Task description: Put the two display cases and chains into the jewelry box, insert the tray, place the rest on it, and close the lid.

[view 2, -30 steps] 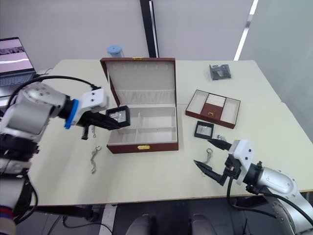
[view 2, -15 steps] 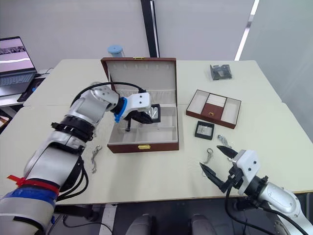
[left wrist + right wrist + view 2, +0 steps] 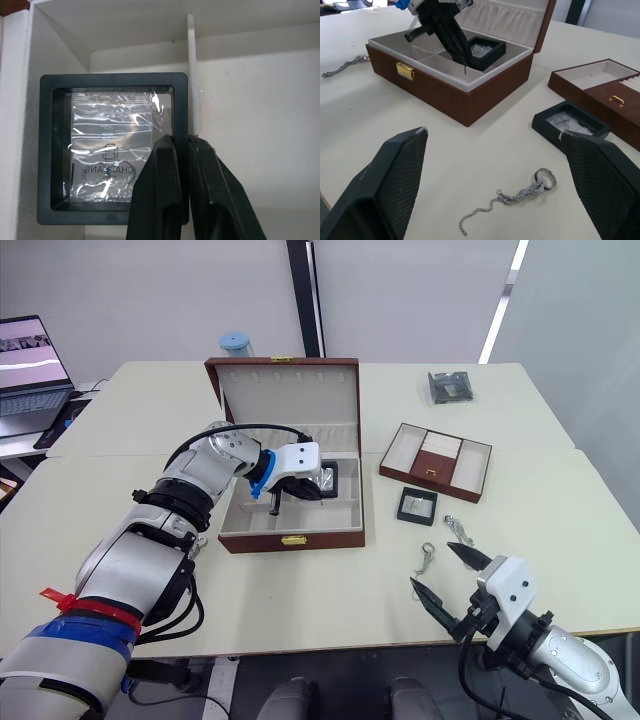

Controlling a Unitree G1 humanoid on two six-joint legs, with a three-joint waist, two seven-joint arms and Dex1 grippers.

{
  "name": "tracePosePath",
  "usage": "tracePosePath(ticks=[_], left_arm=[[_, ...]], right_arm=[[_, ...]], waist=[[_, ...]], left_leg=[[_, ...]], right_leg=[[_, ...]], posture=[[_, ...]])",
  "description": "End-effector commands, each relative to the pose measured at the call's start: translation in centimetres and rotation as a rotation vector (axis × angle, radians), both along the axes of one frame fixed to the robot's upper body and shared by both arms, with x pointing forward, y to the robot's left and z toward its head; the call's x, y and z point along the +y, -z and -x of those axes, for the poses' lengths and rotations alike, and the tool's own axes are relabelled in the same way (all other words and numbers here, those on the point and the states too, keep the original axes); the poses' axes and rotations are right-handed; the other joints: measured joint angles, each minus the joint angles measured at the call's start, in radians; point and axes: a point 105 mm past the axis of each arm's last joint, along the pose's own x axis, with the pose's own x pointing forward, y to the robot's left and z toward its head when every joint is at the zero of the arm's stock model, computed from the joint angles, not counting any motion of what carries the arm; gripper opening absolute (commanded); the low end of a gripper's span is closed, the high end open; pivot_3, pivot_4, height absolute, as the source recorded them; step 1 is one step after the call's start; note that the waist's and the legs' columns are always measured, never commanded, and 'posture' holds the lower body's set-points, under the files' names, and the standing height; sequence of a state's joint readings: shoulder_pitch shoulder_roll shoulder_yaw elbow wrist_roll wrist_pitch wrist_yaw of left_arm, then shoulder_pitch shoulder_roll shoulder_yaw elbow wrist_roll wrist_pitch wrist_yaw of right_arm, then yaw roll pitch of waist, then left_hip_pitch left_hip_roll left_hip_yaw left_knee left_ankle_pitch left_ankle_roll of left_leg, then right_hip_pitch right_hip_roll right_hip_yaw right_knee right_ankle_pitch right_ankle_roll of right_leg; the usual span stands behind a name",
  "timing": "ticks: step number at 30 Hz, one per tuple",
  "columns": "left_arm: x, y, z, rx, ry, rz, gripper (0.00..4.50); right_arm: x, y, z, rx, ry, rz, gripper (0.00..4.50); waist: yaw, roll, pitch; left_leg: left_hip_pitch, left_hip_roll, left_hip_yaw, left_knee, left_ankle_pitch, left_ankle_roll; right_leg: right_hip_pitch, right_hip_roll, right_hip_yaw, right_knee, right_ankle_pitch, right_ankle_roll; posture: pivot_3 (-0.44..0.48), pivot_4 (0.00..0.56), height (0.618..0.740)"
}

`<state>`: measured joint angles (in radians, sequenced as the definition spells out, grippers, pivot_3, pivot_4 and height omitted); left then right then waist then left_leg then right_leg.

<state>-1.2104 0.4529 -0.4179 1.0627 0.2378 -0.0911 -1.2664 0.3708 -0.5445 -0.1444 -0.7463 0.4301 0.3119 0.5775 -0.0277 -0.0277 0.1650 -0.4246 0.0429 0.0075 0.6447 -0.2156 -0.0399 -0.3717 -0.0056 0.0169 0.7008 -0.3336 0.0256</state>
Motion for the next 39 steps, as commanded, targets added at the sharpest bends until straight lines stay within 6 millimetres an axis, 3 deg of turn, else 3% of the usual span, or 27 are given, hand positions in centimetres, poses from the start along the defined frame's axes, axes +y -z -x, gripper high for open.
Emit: tracePosePath(ticks=[1,8,23,32,37,39], left_arm=[[-0.4,-1.7,-0.4,-0.049,0.009,0.034,0.02],[-0.3,-2.3,-0.5,-0.061,0.01,0.043,0.02],[-0.6,-3.0,-0.5,-0.083,0.023,0.067,4.49],[-0.6,-3.3,-0.5,-0.073,0.006,0.125,4.49],[-0.8,-5.3,0.5,0.036,-0.006,0.374,4.49],[0.2,-5.3,1.2,0.065,-0.025,0.412,4.49]], right_arm=[[0.5,-1.5,0.1,-0.056,-0.012,-0.003,4.5],[0.8,-1.9,-0.2,-0.056,-0.019,-0.002,4.5],[1.1,-2.3,-0.3,-0.048,-0.033,-0.009,4.5],[0.9,-2.5,-0.6,-0.043,-0.037,-0.005,4.5],[-0.3,-2.3,-1.0,-0.006,-0.039,-0.009,4.5],[-1.5,-2.1,-1.3,0.013,-0.024,-0.008,4.5]], waist=[[0.0,0.0,0.0],[0.001,0.0,0.0],[0.001,0.0,0.0],[0.001,0.0,0.0],[0.001,0.0,0.0],[-0.002,0.0,0.0]], left_leg=[[0.0,0.0,0.0,0.0,0.0,0.0],[0.0,0.0,0.0,0.0,0.0,0.0],[0.0,0.0,0.0,0.0,0.0,0.0],[0.0,0.0,0.0,0.0,0.0,0.0],[0.0,0.001,-0.001,0.0,0.0,0.0],[0.0,0.001,-0.001,0.0,0.0,0.0]], right_leg=[[0.0,0.0,0.0,0.0,0.0,0.0],[0.0,0.0,0.0,0.0,0.0,0.0],[0.0,0.0,0.0,0.0,0.0,0.0],[0.0,0.0,0.0,0.0,0.0,0.0],[0.0,0.0,0.0,0.0,0.0,0.0],[0.0,-0.001,0.0,0.0,0.0,0.0]], posture=[[0.0,0.15,0.74],[0.0,0.15,0.74],[0.0,0.15,0.74],[0.0,0.15,0.74],[0.0,0.15,0.74],[0.0,0.15,0.74]])
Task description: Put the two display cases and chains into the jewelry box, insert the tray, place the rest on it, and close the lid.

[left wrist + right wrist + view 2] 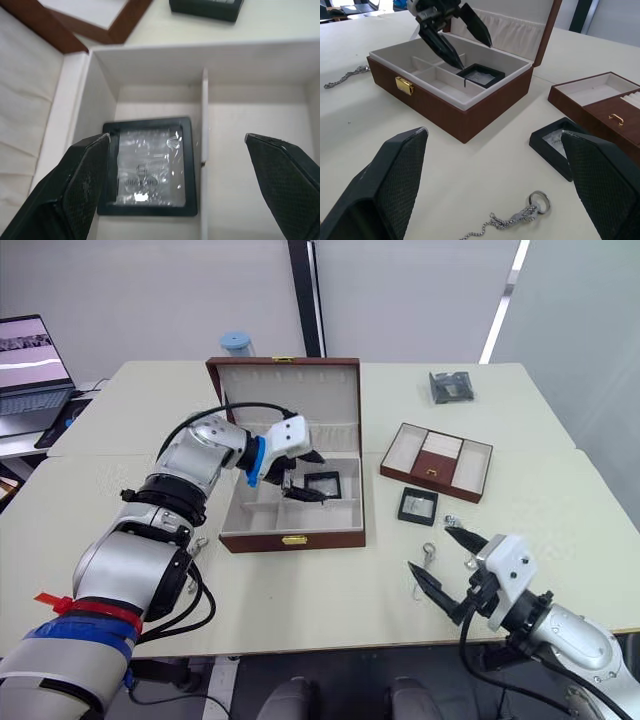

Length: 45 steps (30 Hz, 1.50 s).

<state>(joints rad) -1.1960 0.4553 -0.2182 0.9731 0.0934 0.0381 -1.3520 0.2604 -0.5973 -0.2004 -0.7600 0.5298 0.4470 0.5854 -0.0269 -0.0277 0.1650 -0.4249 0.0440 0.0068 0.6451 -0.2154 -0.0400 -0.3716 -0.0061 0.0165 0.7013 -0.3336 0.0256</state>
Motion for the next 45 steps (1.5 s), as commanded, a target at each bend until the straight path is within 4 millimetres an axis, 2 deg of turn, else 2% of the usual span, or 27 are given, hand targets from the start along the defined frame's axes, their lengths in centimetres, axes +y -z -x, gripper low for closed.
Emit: tracePosePath(ticks=[1,7,11,18,24,28,33,38,45], left_arm=[[1.6,-1.4,1.2,0.029,-0.017,0.114,4.49],[4.9,-2.3,4.7,0.098,-0.098,0.271,4.49],[8.3,-2.4,6.3,0.102,-0.25,0.354,4.49],[14.4,-1.3,9.9,0.094,-0.52,0.331,4.49],[19.5,0.5,13.3,0.089,-0.741,0.266,4.49],[21.3,1.3,15.4,0.09,-0.835,0.264,4.49],[23.7,3.8,17.8,0.104,-0.944,0.192,4.49],[25.4,5.1,18.9,0.096,-1.027,0.182,4.49],[26.2,5.6,19.1,0.06,-1.064,0.169,4.49]], right_arm=[[-2.1,-0.2,-0.4,0.013,0.018,0.0,4.5],[-5.9,0.4,-1.9,0.065,0.043,0.024,4.5],[-8.1,0.6,-3.1,0.085,0.056,0.047,4.5],[-11.2,0.9,-4.1,0.131,0.074,0.101,4.5],[-13.6,1.2,-4.8,0.159,0.102,0.158,4.5],[-14.9,1.3,-5.3,0.175,0.116,0.182,4.5],[-15.5,1.4,-5.8,0.185,0.116,0.199,4.5],[-15.6,1.4,-6.0,0.187,0.114,0.209,4.5],[-15.3,1.0,-6.2,0.176,0.1,0.215,4.5]], waist=[[-0.005,0.0,0.0],[-0.004,0.001,0.0],[-0.002,0.001,0.0],[-0.001,0.001,0.0],[-0.002,0.001,0.0],[-0.002,0.001,0.0],[-0.002,0.001,0.0],[-0.002,0.001,0.0],[-0.002,0.001,0.0]], left_leg=[[0.001,0.0,0.001,0.0,0.0,0.0],[0.004,0.003,0.001,0.0,0.0,0.0],[0.005,0.003,0.001,0.001,0.0,0.0],[0.006,0.003,0.001,0.0,0.0,0.0],[0.007,0.003,0.002,0.0,0.0,0.0],[0.007,0.003,0.003,0.0,0.0,0.0],[0.008,0.003,0.003,-0.001,0.0,0.0],[0.008,0.003,0.003,-0.001,0.0,0.0],[0.008,0.002,0.003,-0.002,0.0,0.0]], right_leg=[[0.0,0.0,0.0,0.0,0.0,0.0],[0.0,0.0,0.002,0.004,0.0,-0.001],[0.002,-0.001,0.002,0.006,0.0,-0.001],[0.002,-0.003,0.002,0.005,-0.001,-0.001],[0.002,-0.004,0.003,0.005,-0.001,-0.001],[0.002,-0.008,0.003,0.005,-0.001,-0.001],[0.003,-0.01,0.003,0.005,-0.001,-0.001],[0.003,-0.011,0.003,0.005,-0.001,-0.001],[0.003,-0.012,0.003,0.005,-0.001,-0.001]], posture=[[0.0,0.15,0.74],[0.0,0.15,0.74],[0.0,0.15,0.74],[0.0,0.15,0.74],[0.0,0.15,0.74],[0.0,0.15,0.74],[0.0,0.15,0.74],[0.0,0.15,0.74],[0.0,0.15,0.74]])
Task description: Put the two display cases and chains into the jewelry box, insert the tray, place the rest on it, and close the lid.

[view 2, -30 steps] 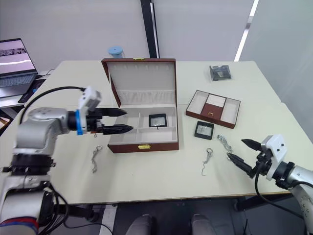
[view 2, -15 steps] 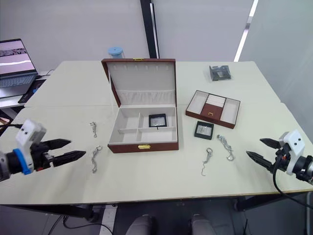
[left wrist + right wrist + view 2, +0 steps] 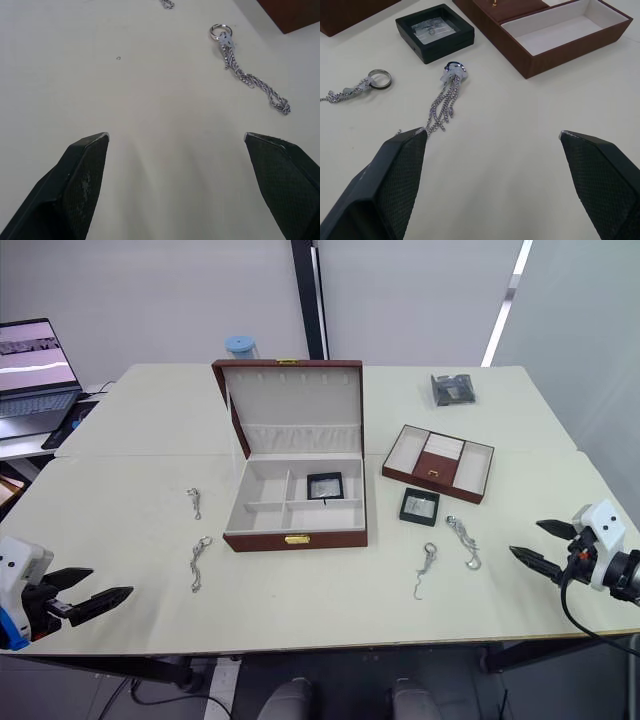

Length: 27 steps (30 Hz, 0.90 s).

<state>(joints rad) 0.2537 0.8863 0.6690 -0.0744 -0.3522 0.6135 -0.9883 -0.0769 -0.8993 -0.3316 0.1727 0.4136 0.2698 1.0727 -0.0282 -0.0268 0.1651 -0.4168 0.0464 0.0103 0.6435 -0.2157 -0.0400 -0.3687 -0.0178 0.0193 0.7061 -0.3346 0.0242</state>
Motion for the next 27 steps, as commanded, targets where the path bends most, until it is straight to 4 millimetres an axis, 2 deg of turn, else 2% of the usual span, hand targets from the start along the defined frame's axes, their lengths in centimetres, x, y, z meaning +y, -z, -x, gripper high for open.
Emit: tracePosePath(ticks=[1,27], left_arm=[[0.6,-1.1,-0.2,-0.057,-0.018,-0.036,4.49],[0.8,-1.5,-1.3,-0.101,-0.016,-0.068,4.49]], right_arm=[[0.2,-1.6,-0.2,-0.045,-0.027,0.026,4.5],[1.2,-1.1,0.2,-0.032,-0.062,0.012,4.5]], waist=[[0.0,0.0,0.0],[0.0,0.0,0.0]], left_leg=[[0.0,0.0,0.0,0.0,0.0,0.0],[0.0,0.0,0.0,0.0,0.0,0.0]], right_leg=[[0.0,0.0,0.0,0.0,0.0,0.0],[0.0,0.0,0.0,0.0,0.0,0.0]], posture=[[0.0,0.15,0.74],[0.0,0.15,0.74]])
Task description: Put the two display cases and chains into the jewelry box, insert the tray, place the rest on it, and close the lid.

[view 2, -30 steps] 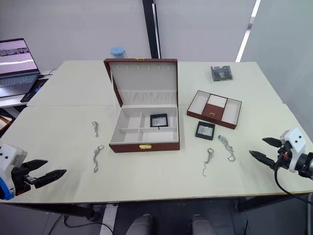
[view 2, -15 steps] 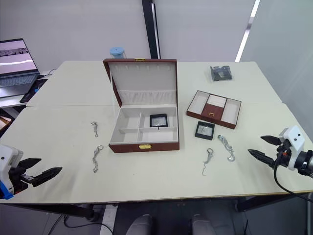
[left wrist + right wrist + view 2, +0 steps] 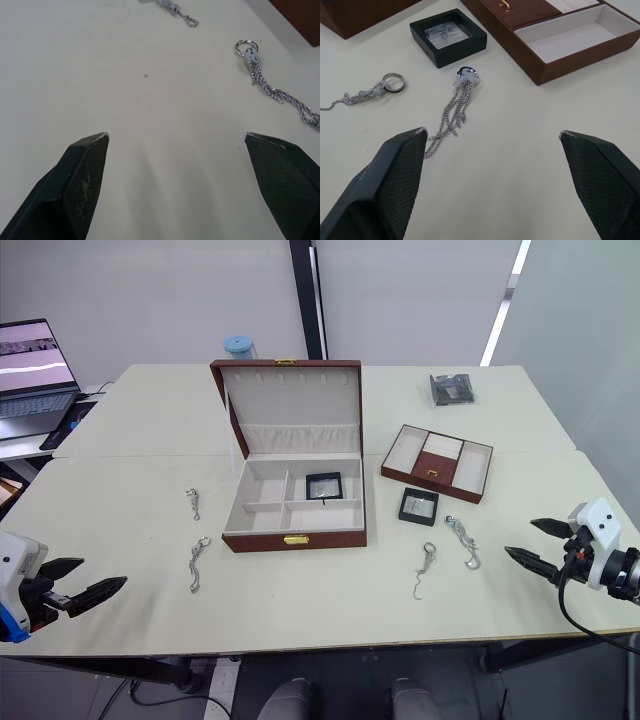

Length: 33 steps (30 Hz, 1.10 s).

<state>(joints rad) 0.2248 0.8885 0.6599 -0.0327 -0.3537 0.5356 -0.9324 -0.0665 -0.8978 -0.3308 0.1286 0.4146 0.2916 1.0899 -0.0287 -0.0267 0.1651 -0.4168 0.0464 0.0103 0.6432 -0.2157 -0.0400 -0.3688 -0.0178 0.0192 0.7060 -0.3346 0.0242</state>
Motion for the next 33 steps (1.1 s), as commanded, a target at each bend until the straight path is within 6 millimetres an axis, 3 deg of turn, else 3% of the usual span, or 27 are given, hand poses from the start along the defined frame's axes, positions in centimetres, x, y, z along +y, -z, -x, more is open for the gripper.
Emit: tracePosePath(ticks=[1,7,12,24,33], left_arm=[[0.1,-0.9,-0.5,-0.032,0.008,-0.022,4.49],[-0.4,-0.7,-0.8,-0.037,0.019,0.0,4.49],[-0.9,-0.7,-1.2,-0.073,0.006,0.028,4.49],[-4.7,0.4,-1.5,-0.223,-0.031,0.146,4.49],[-7.4,2.2,-2.5,-0.282,-0.075,0.19,4.49]], right_arm=[[0.4,-0.9,0.0,-0.04,-0.026,0.009,4.5],[0.7,-0.8,0.2,-0.051,-0.036,-0.005,4.5],[2.6,-1.3,0.3,-0.088,-0.11,-0.044,4.5],[13.4,-1.1,3.8,-0.108,-0.476,-0.154,4.5],[17.9,-1.0,4.6,-0.142,-0.65,-0.154,4.5]], waist=[[0.0,0.0,0.0],[0.0,0.0,0.0],[0.0,0.0,0.0],[0.001,0.0,0.0],[0.001,-0.001,0.0]], left_leg=[[0.0,0.0,0.0,0.0,0.0,0.0],[0.0,0.0,0.0,0.0,0.0,0.0],[0.0,0.0,0.0,0.0,0.0,0.0],[0.0,0.0,-0.001,0.0,0.0,0.0],[0.0,-0.001,-0.002,0.0,0.0,0.0]], right_leg=[[0.0,0.0,0.0,0.0,0.0,0.0],[0.0,0.0,0.0,0.0,0.0,0.0],[0.0,0.0,0.0,0.0,0.0,0.0],[0.001,0.0,-0.001,-0.001,0.0,0.0],[0.001,0.0,-0.001,-0.001,0.0,0.0]], posture=[[0.0,0.15,0.74],[0.0,0.15,0.74],[0.0,0.15,0.74],[0.0,0.15,0.74],[0.0,0.15,0.74]])
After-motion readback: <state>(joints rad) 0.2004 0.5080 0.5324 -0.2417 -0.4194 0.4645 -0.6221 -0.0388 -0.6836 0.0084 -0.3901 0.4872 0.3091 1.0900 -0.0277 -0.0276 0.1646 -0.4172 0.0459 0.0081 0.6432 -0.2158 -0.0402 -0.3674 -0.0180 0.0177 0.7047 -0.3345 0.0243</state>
